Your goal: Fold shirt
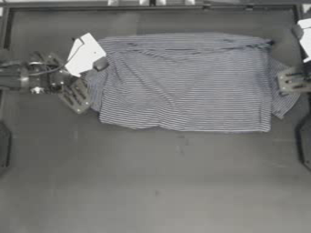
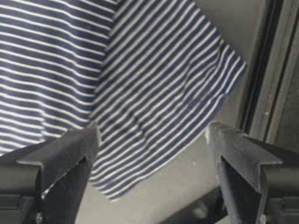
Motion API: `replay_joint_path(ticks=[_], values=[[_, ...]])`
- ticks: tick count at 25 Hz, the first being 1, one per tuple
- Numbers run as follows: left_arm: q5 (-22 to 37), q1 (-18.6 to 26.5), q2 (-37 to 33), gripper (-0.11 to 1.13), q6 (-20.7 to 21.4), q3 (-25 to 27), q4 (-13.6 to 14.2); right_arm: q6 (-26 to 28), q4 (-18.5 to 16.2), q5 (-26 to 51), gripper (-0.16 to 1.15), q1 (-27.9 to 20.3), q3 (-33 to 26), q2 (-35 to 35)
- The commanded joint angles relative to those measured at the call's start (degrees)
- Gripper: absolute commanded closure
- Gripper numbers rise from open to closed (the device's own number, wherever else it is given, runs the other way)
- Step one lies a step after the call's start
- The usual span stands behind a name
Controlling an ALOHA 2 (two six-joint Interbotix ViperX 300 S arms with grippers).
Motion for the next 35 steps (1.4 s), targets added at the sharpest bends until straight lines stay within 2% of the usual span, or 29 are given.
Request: replay_joint_path(ticks=[1,7,12,17,30,35], values=[[0.7,-0.2,-3.8,0.96,-0.1,-0.4,0.4,0.4,-0.4,-2.7,-0.01,-0.4,-0.4,2.1],[2.2,-0.8,-4.8,0.96,0.0,-0.4,0.7,0.9,0.1,-3.8,-0.01,-4.1,-0.2,2.1],[3.3,-1.1,-5.9,0.96,0.0,-0.5,1.1,0.9,4.1,-5.1,-0.01,-6.2,0.0,2.3],[4.2,-1.6,-7.6,0.96,0.0,-0.9,1.7,1.6,5.4,-5.8,-0.01,-6.9,-0.2,2.5],[4.3,-1.7,-8.0,0.96,0.2,-0.9,2.3,5.6,3.8,-6.9,-0.01,-6.9,-1.1,6.1],[4.3,-2.0,-8.0,0.96,0.3,-0.8,2.3,8.2,1.5,-8.9,-0.01,-6.9,-0.6,7.0]])
